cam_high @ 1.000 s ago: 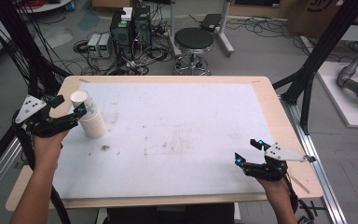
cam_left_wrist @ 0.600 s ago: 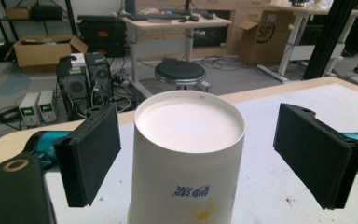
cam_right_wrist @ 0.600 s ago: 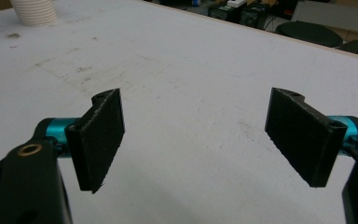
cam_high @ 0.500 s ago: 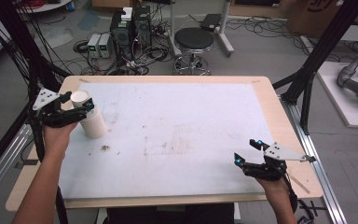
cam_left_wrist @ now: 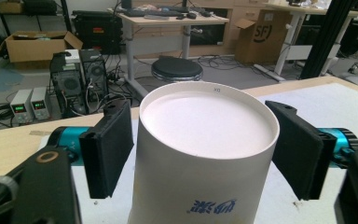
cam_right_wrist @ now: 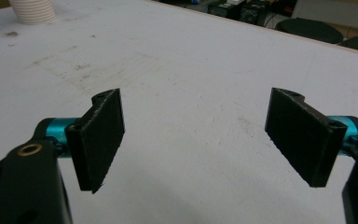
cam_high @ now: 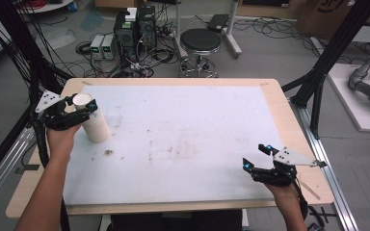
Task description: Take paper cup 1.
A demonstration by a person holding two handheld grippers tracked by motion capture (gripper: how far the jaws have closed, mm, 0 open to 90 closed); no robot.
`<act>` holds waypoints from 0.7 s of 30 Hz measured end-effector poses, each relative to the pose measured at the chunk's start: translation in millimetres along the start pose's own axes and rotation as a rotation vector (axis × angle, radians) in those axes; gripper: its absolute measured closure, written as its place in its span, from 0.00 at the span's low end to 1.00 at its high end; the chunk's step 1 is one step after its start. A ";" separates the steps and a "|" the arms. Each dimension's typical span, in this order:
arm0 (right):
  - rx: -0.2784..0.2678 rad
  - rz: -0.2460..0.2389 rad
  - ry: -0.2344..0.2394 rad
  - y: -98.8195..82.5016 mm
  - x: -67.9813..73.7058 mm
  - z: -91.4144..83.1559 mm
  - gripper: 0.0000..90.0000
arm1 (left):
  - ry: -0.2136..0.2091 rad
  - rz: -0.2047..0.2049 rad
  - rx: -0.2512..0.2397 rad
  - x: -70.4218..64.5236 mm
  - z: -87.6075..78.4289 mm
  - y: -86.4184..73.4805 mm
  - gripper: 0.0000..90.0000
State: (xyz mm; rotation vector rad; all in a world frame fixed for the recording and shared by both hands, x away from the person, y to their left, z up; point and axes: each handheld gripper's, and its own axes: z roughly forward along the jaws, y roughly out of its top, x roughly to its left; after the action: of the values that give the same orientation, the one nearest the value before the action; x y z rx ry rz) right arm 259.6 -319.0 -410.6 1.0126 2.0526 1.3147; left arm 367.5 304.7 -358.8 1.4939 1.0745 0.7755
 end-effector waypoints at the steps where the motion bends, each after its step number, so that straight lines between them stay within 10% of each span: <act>1: 0.000 0.000 0.000 0.0 0.0 0.0 0.23 | -0.003 0.001 0.001 0.2 0.3 -0.1 0.30; 21: -0.002 -0.001 0.003 0.3 -0.2 0.8 0.23 | -0.040 -0.035 -0.100 2.8 -10.7 12.6 0.38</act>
State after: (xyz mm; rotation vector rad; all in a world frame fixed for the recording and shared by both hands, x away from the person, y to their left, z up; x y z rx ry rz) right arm 260.4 -318.7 -410.6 1.0093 2.0534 1.3173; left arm 361.6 311.4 -344.6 1.3967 1.0148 0.7606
